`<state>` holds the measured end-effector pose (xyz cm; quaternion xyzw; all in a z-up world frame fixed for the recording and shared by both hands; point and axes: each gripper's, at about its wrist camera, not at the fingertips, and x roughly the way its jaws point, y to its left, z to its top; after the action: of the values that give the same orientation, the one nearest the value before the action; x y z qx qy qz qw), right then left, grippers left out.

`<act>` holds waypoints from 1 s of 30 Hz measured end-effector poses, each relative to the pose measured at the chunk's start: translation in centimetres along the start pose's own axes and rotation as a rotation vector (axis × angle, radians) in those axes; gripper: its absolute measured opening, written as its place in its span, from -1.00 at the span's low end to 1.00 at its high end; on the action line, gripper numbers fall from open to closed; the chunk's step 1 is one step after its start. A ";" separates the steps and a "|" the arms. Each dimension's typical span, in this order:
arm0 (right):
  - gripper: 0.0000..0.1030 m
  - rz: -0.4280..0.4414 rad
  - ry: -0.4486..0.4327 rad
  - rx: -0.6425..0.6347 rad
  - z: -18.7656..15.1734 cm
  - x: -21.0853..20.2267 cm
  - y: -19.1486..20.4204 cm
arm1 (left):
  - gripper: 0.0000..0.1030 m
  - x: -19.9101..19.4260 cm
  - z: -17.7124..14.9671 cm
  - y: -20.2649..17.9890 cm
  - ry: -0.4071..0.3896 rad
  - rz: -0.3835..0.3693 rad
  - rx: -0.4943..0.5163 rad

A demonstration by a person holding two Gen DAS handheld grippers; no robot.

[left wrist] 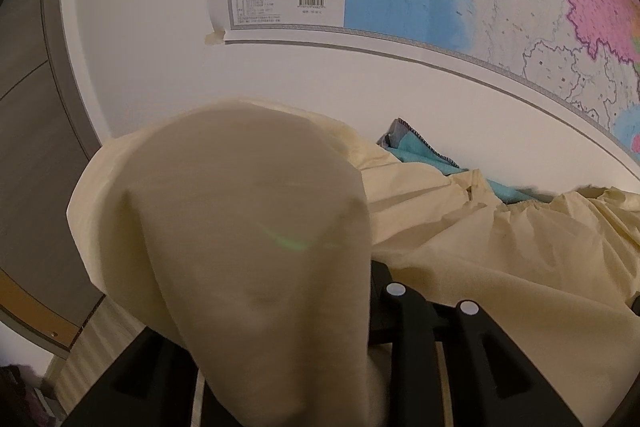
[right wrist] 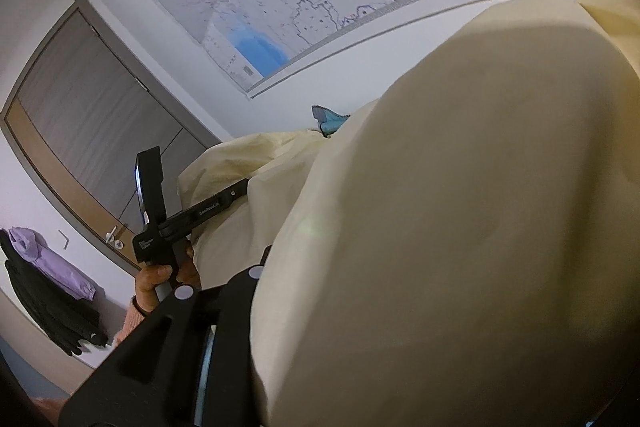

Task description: Fold large clothes

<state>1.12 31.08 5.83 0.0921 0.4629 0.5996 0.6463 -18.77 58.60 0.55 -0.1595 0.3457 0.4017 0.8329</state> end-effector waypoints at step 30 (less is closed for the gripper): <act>0.07 -0.014 0.066 0.022 -4.5 -5.5 -2.5 | -0.26 1.2 -1.7 0.5 0.020 0.014 -0.004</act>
<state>0.48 23.70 4.33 0.0763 0.4911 0.5925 0.6340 -19.41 58.68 -1.52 -0.1624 0.3542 0.4065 0.8264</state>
